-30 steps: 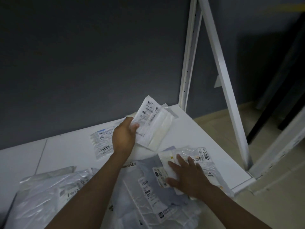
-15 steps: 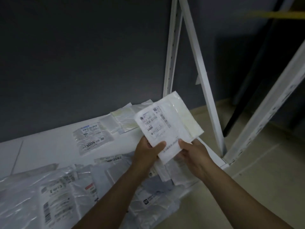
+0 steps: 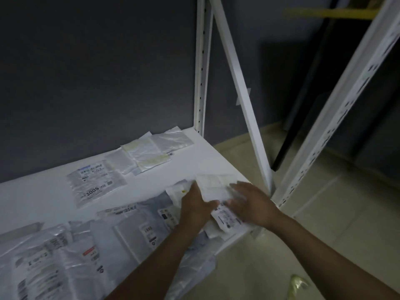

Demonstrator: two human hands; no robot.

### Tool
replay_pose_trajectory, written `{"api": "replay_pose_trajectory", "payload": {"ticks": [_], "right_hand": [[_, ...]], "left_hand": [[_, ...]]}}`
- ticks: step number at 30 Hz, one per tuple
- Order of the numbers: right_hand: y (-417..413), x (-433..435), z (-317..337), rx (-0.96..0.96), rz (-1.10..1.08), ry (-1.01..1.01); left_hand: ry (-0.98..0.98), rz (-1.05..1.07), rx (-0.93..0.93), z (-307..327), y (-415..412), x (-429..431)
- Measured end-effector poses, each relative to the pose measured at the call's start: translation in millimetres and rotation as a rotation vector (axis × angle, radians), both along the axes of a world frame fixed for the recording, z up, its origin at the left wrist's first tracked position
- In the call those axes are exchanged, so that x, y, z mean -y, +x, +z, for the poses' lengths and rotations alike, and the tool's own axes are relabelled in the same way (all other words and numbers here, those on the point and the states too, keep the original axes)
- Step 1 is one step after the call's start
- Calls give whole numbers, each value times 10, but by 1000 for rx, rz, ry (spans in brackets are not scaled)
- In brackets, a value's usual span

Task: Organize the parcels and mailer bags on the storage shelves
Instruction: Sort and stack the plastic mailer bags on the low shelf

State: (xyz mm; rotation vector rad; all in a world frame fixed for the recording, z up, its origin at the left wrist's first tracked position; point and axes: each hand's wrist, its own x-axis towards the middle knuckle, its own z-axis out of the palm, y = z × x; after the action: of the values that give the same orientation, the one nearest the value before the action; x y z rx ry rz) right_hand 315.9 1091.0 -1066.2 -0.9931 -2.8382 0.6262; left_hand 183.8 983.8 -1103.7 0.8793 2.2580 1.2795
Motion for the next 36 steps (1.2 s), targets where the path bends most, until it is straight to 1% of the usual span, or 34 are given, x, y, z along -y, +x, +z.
{"api": "replay_pose_trajectory", "payload": {"ticks": [2, 4, 6, 8, 9, 11, 13, 15, 17, 20, 22, 23, 24, 26, 28, 29, 32, 34, 36], "right_hand": [[-76, -20, -123, 130, 98, -13], [-146, -40, -170, 226, 119, -74], [-249, -73, -182, 281, 126, -26], [-409, -90, -150, 272, 131, 72], [-501, -87, -128, 255, 140, 90], [-682, -72, -113, 218, 179, 53], [-848, -26, -116, 182, 241, 4], [-960, 19, -145, 153, 284, -27], [-1014, 41, -196, 154, 288, -34], [-1031, 61, -270, 185, 297, 0], [-1035, 49, -328, 189, 293, -3], [-1032, 48, -343, 181, 287, -18], [-1026, 50, -341, 158, 274, -44], [-1029, 80, -279, 40, 236, -111], [-1072, 129, -163, -105, 194, -162], [-1099, 167, -91, -183, 169, -191], [-1182, 313, 148, -357, 77, -390], [-1184, 418, 301, -455, 13, -492], [-1126, 480, 415, -529, -71, -568]], "left_hand": [[-64, 51, -116, -11, -88, -27], [-151, 108, -277, -5, -284, 3], [-193, 154, -402, 21, -566, 81], [-240, 179, -482, 7, -923, 149], [-274, 181, -530, -24, -1127, 163], [-391, 162, -600, -120, -1527, 165], [-508, 128, -602, -219, -1864, 161], [-576, 73, -598, -289, -2072, 129], [-569, 67, -633, -311, -2187, 81], [-612, 64, -841, -274, -2198, 75], [-618, 53, -942, -254, -2158, 128], [-571, 62, -969, -247, -2140, 167], [-476, 78, -978, -234, -2110, 213], [-224, 125, -912, -154, -2004, 334], [54, 212, -762, 10, -1818, 450], [150, 273, -681, 107, -1709, 497], [347, 435, -456, 436, -1381, 592], [432, 452, -263, 599, -1222, 623], [443, 420, -137, 696, -1089, 638]]}}
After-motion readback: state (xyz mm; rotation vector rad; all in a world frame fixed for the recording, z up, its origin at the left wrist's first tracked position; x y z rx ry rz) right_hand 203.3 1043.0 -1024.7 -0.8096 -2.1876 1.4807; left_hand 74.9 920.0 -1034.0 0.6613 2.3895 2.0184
